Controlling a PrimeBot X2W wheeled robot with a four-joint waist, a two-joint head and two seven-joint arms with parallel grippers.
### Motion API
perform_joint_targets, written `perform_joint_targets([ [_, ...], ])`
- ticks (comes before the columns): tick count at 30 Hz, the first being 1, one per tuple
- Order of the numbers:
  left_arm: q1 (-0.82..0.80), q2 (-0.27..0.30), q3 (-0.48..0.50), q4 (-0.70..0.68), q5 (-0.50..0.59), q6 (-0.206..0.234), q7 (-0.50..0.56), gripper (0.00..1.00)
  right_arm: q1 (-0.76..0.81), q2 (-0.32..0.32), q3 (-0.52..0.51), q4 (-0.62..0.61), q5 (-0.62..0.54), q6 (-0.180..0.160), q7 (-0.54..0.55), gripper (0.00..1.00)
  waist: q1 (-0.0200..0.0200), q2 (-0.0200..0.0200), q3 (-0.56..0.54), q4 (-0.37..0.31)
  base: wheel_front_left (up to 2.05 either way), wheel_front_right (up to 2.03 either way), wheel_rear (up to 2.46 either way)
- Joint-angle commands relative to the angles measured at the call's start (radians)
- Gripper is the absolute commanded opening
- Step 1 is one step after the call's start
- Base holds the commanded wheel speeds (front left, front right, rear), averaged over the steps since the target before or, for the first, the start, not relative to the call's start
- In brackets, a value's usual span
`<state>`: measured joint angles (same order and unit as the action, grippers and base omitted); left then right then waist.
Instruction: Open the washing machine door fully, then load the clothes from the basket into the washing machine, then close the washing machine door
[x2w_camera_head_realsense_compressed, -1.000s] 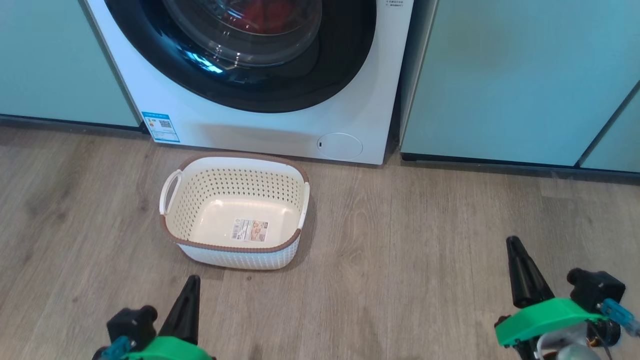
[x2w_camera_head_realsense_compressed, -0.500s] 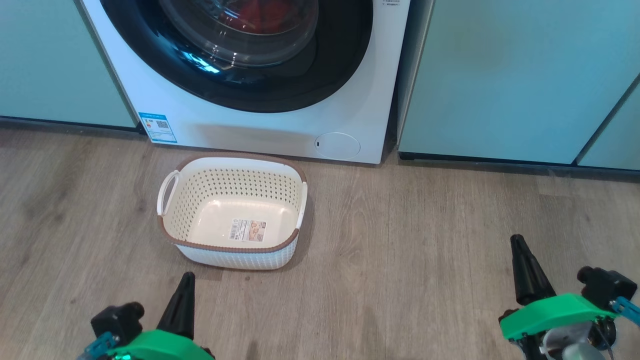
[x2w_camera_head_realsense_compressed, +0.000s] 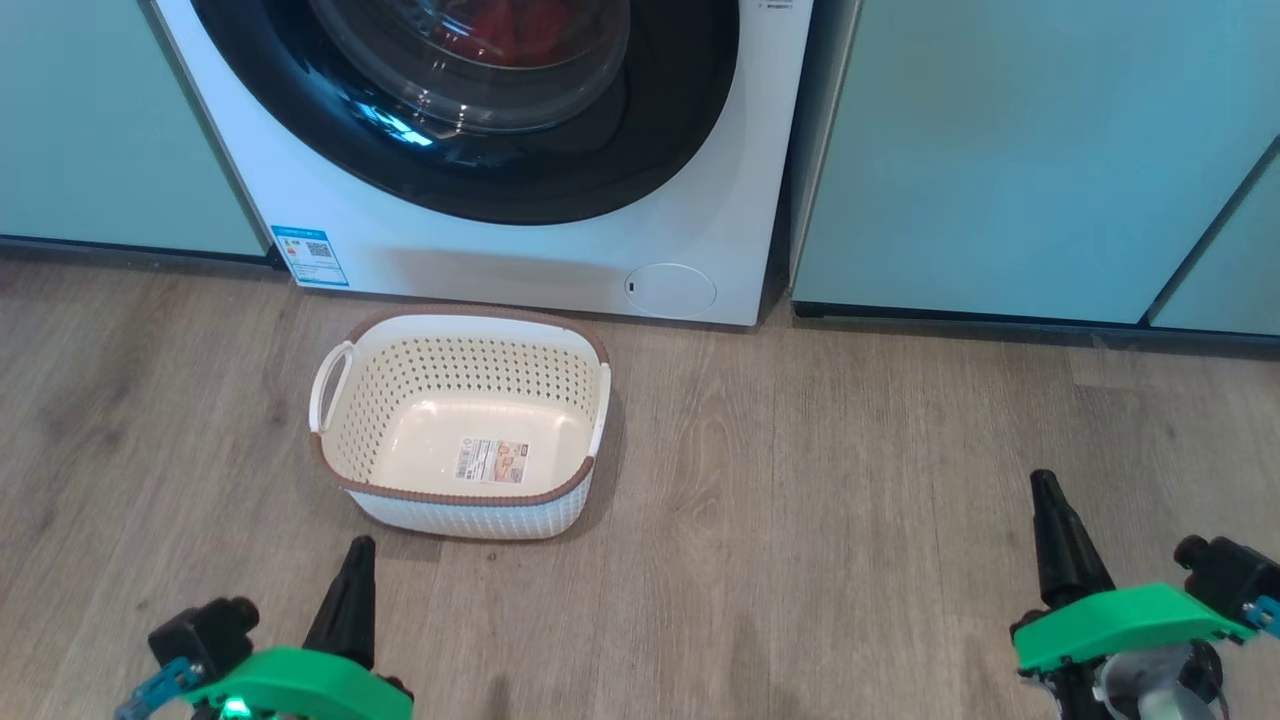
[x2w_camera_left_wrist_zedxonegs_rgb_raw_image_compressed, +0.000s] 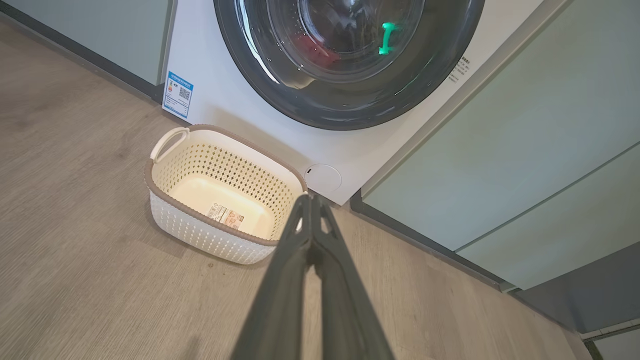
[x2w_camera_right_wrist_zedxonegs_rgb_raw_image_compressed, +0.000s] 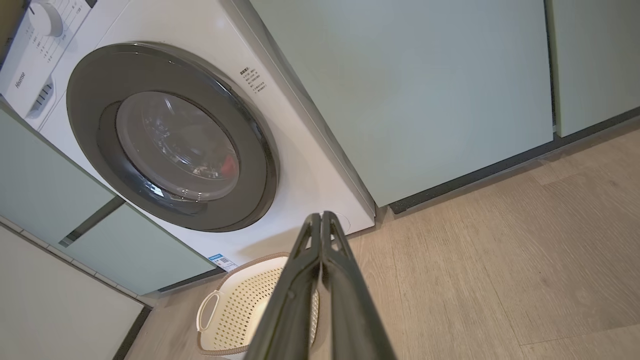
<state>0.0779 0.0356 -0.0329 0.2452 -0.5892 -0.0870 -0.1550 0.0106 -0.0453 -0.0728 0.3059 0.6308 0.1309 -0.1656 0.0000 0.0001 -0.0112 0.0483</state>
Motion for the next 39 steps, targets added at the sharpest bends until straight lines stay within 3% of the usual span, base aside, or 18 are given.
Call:
perform_joint_targets([
  [1,-0.056,0.004,0.018,-0.027,-0.03,-0.01,0.006,0.0,-0.056,-0.003,-0.003,-0.038,0.031,0.0,0.011,0.0,0.0,-0.0001,0.0,-0.001,0.0,0.0,0.0],
  [39,-0.11,0.008,0.071,-0.016,-0.443,-0.024,0.115,0.0,-0.082,-0.004,-0.019,-0.048,0.426,0.0,0.123,0.0,0.0,-0.0001,0.006,-0.021,0.0,0.0,0.0],
])
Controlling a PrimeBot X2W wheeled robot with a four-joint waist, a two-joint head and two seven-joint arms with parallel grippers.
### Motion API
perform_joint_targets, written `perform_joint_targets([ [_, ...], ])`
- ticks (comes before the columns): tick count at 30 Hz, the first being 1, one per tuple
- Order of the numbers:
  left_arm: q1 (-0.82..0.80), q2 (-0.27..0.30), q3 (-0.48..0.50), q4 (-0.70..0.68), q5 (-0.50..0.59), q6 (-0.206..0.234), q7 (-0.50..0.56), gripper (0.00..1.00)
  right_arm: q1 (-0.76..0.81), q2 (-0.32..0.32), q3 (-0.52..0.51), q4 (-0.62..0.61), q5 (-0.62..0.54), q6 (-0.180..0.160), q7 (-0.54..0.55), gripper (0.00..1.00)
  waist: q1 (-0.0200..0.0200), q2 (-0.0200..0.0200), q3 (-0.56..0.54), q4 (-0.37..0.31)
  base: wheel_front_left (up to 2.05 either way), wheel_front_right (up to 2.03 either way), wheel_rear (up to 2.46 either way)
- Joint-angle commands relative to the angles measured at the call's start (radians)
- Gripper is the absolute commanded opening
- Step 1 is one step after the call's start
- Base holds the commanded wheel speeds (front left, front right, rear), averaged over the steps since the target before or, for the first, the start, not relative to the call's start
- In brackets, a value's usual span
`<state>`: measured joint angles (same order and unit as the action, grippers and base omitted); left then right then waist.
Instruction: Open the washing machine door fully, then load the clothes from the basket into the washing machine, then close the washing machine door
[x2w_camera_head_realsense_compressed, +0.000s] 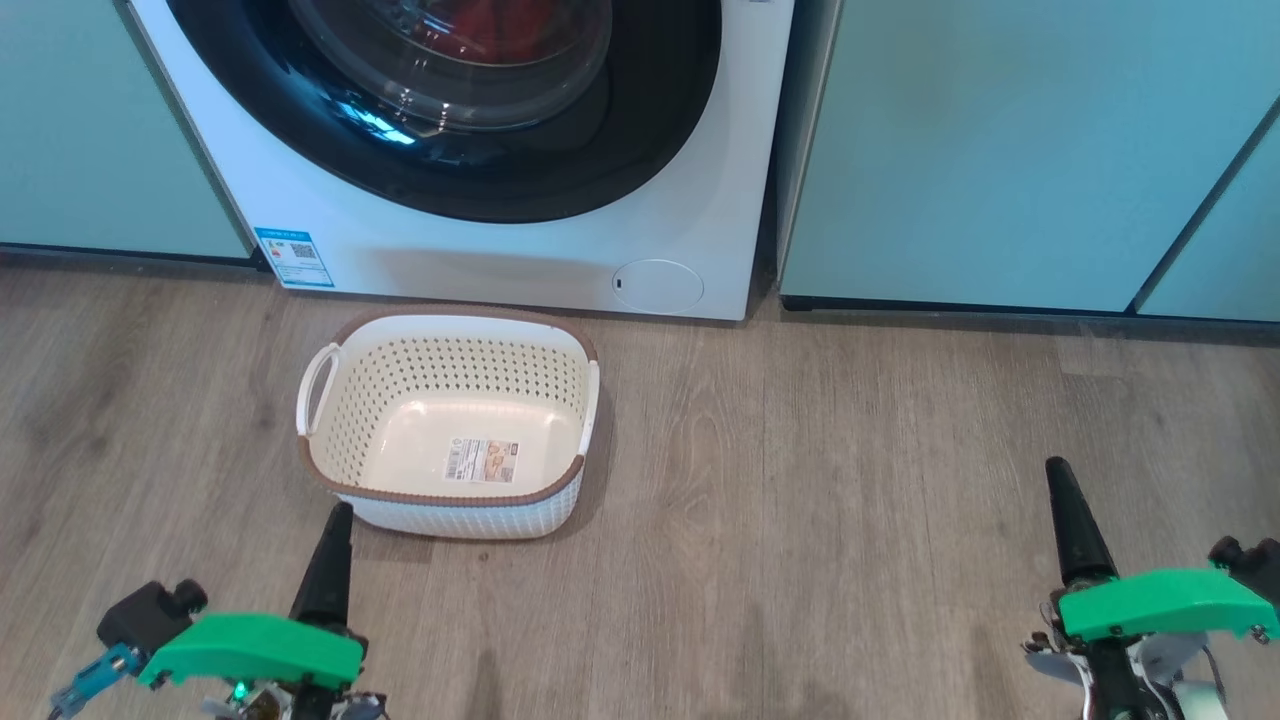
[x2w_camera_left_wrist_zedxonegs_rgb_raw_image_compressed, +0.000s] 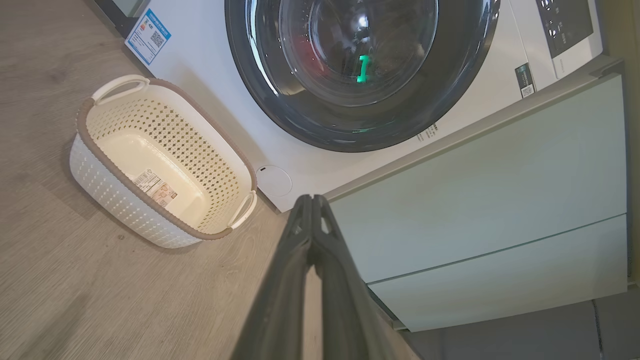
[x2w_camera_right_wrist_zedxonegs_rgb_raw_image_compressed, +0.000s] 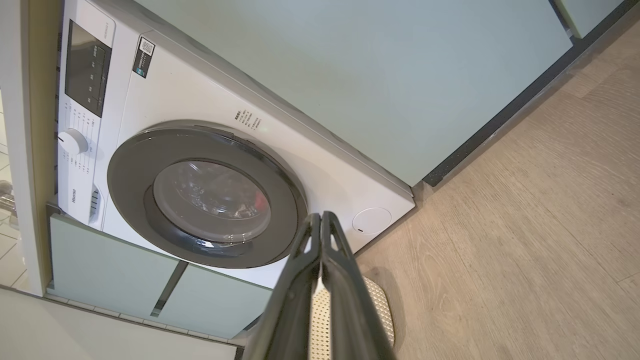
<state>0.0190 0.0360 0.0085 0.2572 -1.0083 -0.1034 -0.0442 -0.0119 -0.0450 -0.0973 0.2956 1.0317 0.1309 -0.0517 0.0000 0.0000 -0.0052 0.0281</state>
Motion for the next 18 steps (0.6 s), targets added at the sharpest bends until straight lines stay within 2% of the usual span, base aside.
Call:
perform_joint_targets([
  [1,-0.053,0.008,0.031,-0.027,-0.035,-0.008,0.007,0.0,-0.06,-0.004,0.005,-0.038,0.035,0.0,0.012,0.0,0.0,0.0,0.0,-0.001,0.0,0.0,0.0],
  [18,-0.076,0.01,0.054,-0.023,-0.209,-0.014,0.054,0.0,-0.071,-0.004,-0.002,-0.042,0.202,0.0,0.059,0.0,0.0,0.0,0.003,-0.009,0.0,0.0,0.0],
])
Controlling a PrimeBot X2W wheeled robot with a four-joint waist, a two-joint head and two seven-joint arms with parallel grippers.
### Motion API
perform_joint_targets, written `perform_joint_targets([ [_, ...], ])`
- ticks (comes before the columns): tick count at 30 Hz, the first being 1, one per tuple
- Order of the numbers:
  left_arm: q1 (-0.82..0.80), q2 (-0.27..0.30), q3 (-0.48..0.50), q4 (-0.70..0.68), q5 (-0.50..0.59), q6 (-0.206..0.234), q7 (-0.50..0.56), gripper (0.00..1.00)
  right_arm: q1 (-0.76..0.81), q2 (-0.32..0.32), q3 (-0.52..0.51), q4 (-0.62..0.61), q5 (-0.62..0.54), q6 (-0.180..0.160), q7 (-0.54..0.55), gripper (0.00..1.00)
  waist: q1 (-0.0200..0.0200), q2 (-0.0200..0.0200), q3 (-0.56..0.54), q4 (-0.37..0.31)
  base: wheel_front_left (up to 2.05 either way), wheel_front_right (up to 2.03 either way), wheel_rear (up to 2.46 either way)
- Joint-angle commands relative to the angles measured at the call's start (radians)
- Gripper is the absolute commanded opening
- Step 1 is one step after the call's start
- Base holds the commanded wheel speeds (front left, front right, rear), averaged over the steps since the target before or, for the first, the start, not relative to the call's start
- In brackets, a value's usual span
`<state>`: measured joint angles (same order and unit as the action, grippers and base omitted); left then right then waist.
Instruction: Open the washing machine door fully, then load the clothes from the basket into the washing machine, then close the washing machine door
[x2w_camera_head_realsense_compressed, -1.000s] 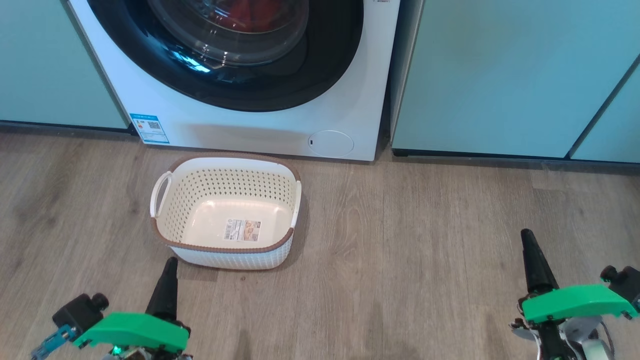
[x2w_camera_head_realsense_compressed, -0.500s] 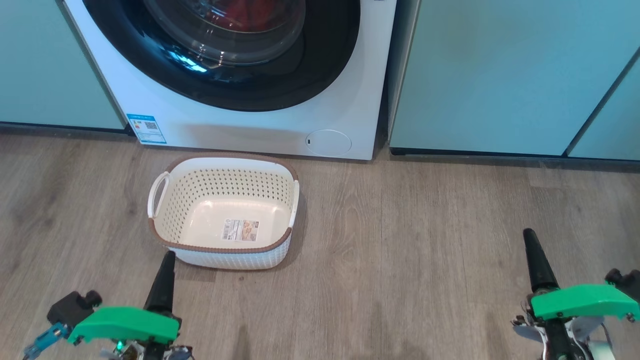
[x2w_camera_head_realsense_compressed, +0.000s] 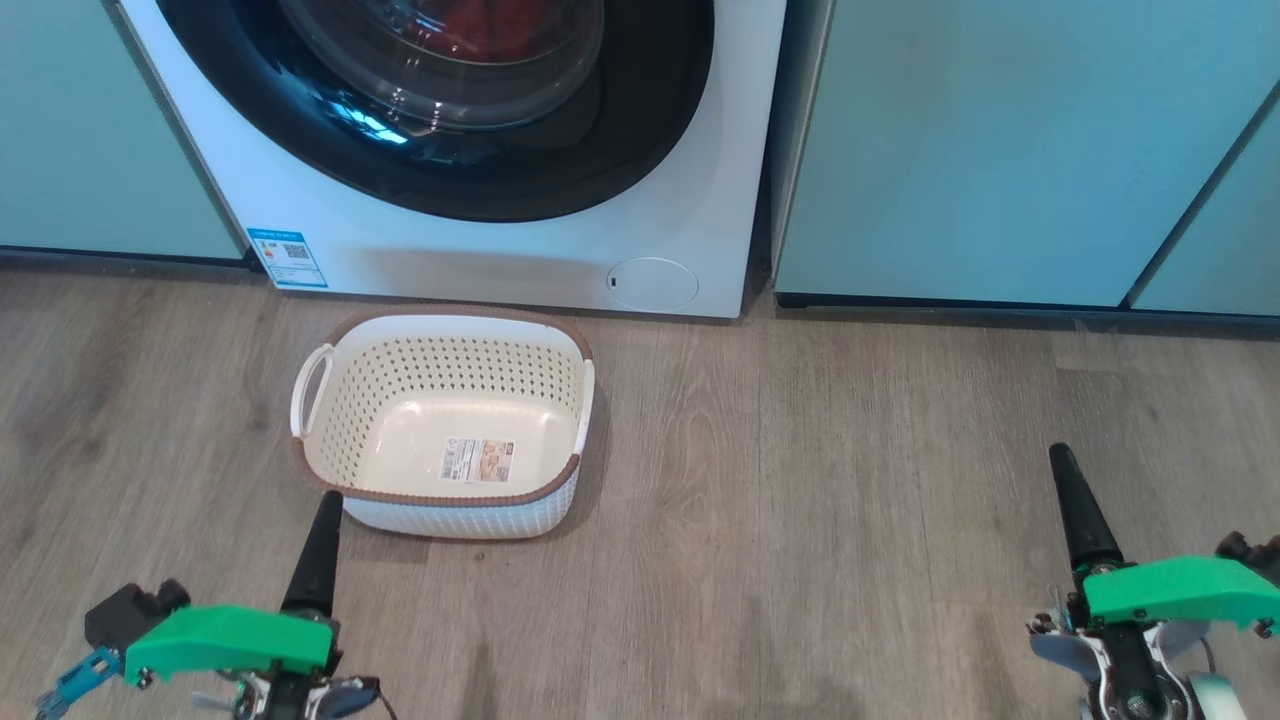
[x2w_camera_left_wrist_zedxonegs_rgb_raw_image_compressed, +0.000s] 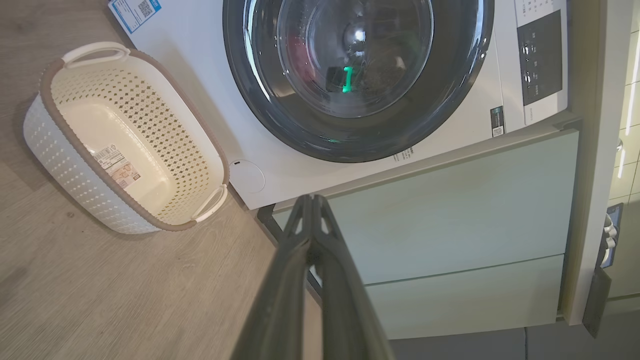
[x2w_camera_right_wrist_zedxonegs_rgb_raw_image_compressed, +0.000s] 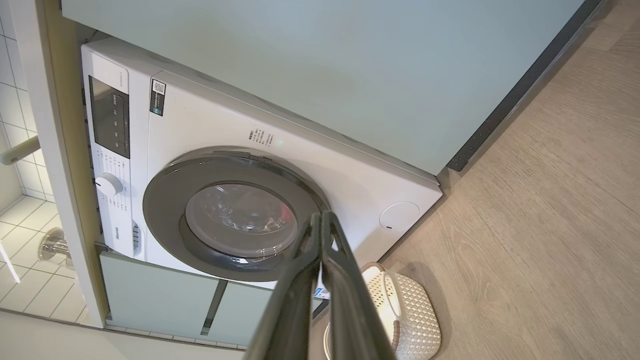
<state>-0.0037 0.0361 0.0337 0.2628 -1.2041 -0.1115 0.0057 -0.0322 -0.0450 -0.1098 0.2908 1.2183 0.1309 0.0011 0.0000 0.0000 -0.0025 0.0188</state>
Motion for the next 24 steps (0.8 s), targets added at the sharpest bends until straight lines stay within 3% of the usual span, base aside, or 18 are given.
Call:
perform_joint_targets([
  [1,-0.054,0.01,0.03,-0.028,-0.024,-0.006,0.007,0.0,-0.052,-0.004,0.01,-0.037,0.026,0.0,0.009,0.0,0.0,0.0,0.0,-0.001,0.0,0.0,0.0],
  [24,-0.087,0.013,0.063,-0.021,-0.273,-0.015,0.073,0.0,-0.067,-0.005,0.001,-0.043,0.265,0.0,0.077,0.0,0.0,0.0,0.004,-0.012,0.0,0.0,0.0],
])
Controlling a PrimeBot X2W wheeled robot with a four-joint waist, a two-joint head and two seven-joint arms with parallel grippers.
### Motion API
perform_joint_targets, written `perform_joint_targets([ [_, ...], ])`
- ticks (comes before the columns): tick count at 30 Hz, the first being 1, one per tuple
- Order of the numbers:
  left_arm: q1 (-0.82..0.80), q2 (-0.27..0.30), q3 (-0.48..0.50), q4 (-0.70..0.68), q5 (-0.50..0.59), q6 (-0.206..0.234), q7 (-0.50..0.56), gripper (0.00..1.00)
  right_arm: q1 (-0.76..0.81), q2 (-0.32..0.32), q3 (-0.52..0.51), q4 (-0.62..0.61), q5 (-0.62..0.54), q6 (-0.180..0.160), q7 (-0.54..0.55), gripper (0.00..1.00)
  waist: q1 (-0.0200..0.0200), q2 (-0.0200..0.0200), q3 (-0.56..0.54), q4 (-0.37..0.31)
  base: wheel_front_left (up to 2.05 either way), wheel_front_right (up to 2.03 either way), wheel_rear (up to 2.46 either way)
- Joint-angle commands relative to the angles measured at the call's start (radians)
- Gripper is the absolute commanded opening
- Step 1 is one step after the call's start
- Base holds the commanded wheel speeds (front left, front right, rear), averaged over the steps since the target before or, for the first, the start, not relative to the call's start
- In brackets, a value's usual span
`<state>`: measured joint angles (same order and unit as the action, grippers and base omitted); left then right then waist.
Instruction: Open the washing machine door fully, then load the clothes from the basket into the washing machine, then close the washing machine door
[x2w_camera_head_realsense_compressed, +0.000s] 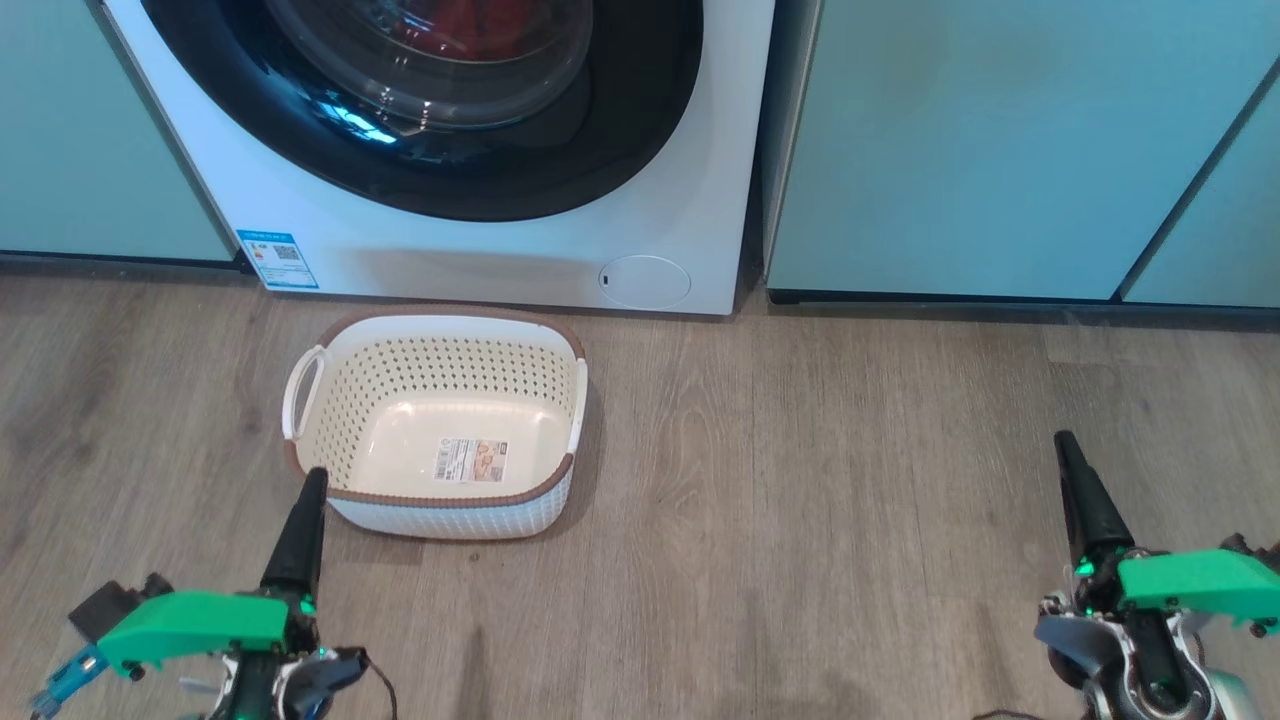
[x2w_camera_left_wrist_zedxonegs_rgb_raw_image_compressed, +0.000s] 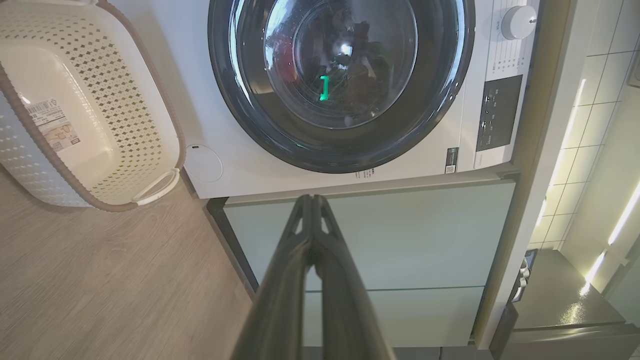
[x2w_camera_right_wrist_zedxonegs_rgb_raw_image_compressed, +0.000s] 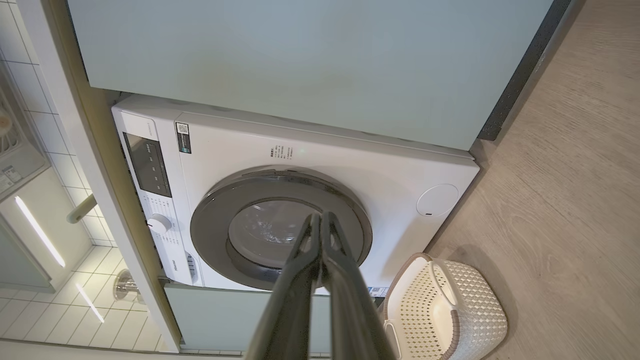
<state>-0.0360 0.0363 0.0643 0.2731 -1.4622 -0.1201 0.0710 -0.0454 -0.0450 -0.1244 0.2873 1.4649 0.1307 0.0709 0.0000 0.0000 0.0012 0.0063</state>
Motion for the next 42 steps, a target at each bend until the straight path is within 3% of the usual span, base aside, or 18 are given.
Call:
perform_joint_targets([
  [1,-0.056,0.013,0.034,-0.031,-0.026,-0.006,0.01,0.0,-0.055,-0.005,0.015,-0.04,0.028,0.0,0.01,0.0,0.0,0.0,0.0,-0.001,0.0,0.0,0.0],
  [12,-0.072,0.014,0.049,-0.028,-0.146,-0.011,0.042,0.0,-0.062,-0.005,0.011,-0.043,0.143,0.0,0.042,0.0,0.0,0.0,0.002,-0.006,0.0,0.0,0.0],
  [42,-0.072,0.014,0.049,-0.028,-0.147,-0.011,0.042,0.0,-0.063,-0.005,0.011,-0.043,0.144,0.0,0.042,0.0,0.0,0.0,0.002,-0.006,0.0,0.0,0.0],
])
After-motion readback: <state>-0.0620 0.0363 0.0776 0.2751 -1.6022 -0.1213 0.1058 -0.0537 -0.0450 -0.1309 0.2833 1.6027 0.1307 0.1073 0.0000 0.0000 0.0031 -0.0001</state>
